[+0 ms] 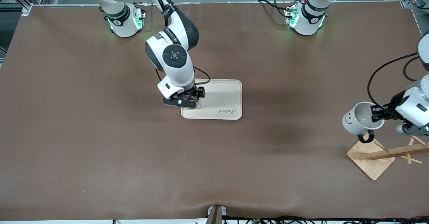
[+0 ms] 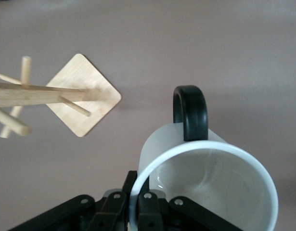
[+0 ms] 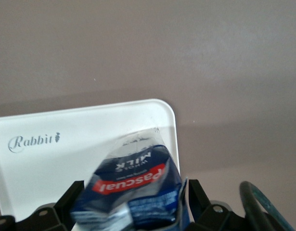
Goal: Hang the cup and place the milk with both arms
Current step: 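Carry the mug toward the wooden stand while the right gripper carries milk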
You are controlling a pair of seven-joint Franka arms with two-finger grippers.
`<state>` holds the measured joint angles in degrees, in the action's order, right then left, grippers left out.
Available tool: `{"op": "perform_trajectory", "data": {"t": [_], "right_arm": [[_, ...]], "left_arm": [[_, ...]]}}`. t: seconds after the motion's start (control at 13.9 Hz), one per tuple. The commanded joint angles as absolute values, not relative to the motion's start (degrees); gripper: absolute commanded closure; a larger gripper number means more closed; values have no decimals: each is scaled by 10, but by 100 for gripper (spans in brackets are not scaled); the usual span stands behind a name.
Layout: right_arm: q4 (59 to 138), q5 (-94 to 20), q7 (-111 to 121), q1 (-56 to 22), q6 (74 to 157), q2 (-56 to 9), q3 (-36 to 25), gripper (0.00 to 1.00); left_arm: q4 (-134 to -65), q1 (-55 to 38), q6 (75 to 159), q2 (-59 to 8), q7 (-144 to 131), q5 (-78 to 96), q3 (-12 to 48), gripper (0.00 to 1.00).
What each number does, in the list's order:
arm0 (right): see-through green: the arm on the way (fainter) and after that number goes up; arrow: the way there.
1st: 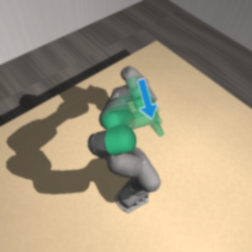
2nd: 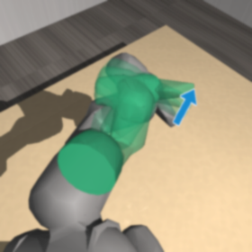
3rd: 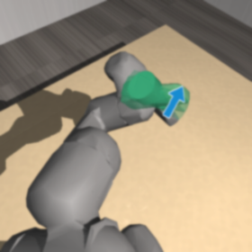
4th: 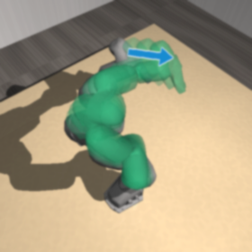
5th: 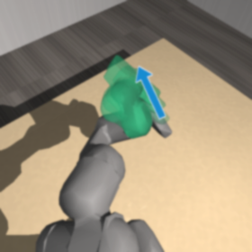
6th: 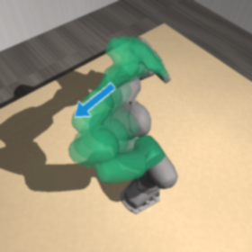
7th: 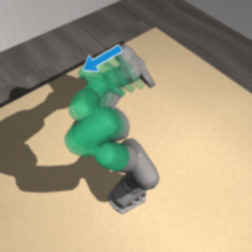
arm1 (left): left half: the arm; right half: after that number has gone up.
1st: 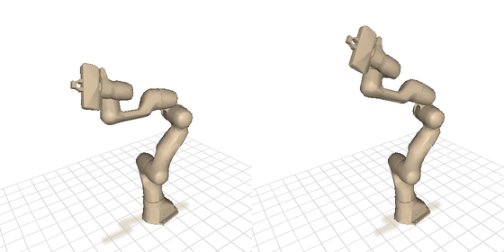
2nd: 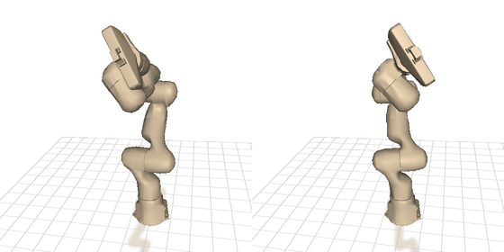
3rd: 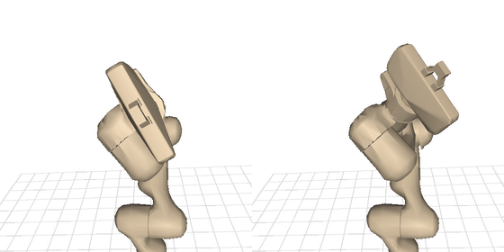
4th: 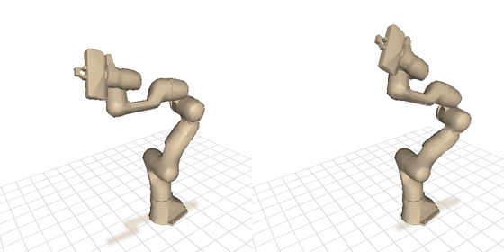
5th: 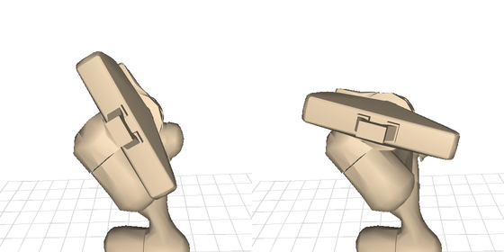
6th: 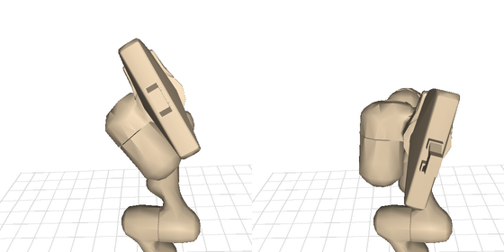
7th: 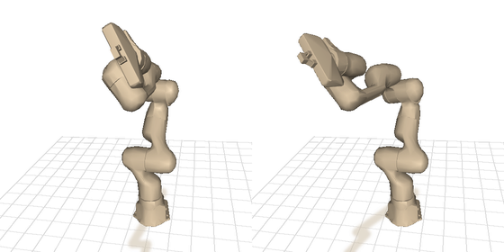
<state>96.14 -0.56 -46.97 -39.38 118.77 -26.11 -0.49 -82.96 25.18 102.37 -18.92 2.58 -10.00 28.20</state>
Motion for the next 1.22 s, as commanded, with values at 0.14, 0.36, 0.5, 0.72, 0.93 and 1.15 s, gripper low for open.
{"op": "perform_trajectory", "data": {"t": [0.14,0.36,0.5,0.72,0.93,1.15], "right_arm": [[922,2,-477,-371,1116,-244,-17,100],[784,-59,-445,-273,961,-247,-13,100],[751,-161,-339,-172,904,-245,-15,100],[757,-53,-169,-82,868,-234,-28,100],[797,-11,-58,19,926,-241,-29,100],[889,-4,-30,52,1014,-237,-30,100]], "left_arm": [[-832,305,1014,-179,134,-91,285,100],[-836,319,1014,-179,164,-90,284,100],[-839,327,1008,-180,188,-90,284,100],[-838,343,998,-182,208,-90,284,100],[-834,356,999,-185,228,-90,283,100],[-828,363,1006,-197,237,-91,283,100]]}}
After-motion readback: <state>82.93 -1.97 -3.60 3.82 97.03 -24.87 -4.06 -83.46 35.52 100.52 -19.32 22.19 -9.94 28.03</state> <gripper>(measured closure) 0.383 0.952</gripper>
